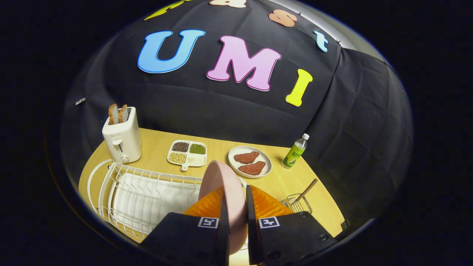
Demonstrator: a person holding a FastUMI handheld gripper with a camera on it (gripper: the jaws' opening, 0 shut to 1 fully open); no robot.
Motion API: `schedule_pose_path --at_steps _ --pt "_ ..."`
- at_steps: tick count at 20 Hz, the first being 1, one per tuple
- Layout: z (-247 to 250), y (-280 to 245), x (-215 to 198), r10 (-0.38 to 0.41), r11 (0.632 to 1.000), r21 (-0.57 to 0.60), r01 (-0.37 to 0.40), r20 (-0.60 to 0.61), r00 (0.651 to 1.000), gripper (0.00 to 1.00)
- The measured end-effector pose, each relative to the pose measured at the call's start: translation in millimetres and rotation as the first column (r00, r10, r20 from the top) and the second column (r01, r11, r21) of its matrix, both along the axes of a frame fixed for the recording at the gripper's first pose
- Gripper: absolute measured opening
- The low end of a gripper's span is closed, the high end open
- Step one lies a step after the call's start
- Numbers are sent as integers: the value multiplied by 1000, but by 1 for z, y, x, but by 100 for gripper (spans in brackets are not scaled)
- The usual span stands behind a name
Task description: Take the plate from the dish rack, then take the spoon from the basket and place it into the plate.
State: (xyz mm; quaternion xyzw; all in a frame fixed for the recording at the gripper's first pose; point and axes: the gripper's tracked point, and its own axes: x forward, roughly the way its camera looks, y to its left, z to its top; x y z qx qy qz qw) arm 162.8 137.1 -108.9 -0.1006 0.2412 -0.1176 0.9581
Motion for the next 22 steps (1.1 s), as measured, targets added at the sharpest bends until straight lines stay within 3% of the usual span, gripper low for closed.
schedule_pose_path --at_steps 9,14,17,22 --pt "-1 -28 -6 44 986 161 -41 -14 999 18" --pt "9 -38 -42 166 940 303 -156 -9 986 17" --pt "13 -59 -79 230 894 396 -210 -5 973 18" --pt "-1 -125 -141 222 848 504 -162 -61 973 18"
